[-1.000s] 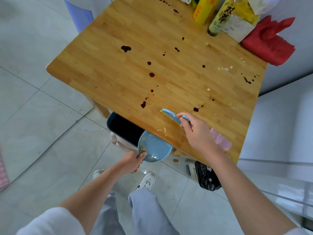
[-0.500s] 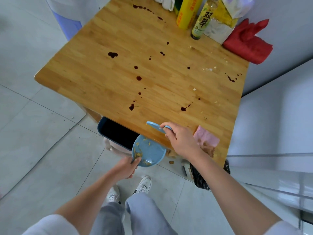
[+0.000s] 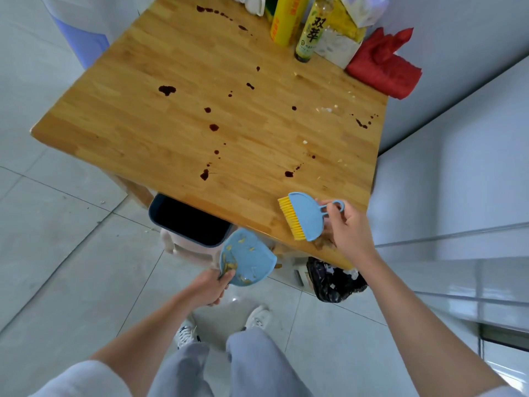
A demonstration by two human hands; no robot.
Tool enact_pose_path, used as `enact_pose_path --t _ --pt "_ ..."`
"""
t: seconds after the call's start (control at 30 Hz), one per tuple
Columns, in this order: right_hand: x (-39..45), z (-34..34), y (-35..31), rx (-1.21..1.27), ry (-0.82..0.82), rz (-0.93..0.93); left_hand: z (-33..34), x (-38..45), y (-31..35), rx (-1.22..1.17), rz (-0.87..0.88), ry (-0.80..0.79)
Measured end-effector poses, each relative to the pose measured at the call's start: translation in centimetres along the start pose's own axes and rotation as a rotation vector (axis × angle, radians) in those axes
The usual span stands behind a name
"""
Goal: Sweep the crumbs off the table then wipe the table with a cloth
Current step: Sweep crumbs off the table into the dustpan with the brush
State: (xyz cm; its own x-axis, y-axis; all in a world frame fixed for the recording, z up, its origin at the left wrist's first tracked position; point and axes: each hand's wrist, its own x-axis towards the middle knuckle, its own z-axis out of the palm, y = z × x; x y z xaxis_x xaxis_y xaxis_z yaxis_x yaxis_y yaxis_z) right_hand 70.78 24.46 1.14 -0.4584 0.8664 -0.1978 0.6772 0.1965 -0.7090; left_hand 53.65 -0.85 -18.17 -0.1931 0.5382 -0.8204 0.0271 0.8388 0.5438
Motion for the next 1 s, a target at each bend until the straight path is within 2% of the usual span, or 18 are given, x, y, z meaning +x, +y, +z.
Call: enact_pose_path --t 0.13,0.3,0.4,0.6,0.73,0.83,1.0 --pt "1.2 -2.3 2.9 0.003 0.016 0.006 2.0 -1.2 -0.8 -0.055 -0.042 0.078" --pt "3.7 -4.2 6.2 0.100 -0.121 0.052 3.8 -2.9 -1.8 -0.215 -0.092 0.207" --pt "4.5 -6.1 8.4 0.067 -0.194 0.024 6.1 -4.5 1.1 -0.319 -0.115 0.259" --pt "6.4 -8.0 11.2 0.050 -0.323 0.054 7.8 -5.8 9.1 -0.261 -0.044 0.302" --pt "8.6 -6.5 12.9 0.152 -0.434 0.219 7.8 -4.5 12.3 -0.269 -0.015 0.374" --pt "9.3 -3.9 14.1 0.290 -0.479 0.354 7.3 -3.4 12.3 -0.288 0.000 0.400" --pt "8.7 0.9 12.5 0.384 -0.534 0.355 6.0 -2.6 11.5 -0.333 -0.011 0.415"
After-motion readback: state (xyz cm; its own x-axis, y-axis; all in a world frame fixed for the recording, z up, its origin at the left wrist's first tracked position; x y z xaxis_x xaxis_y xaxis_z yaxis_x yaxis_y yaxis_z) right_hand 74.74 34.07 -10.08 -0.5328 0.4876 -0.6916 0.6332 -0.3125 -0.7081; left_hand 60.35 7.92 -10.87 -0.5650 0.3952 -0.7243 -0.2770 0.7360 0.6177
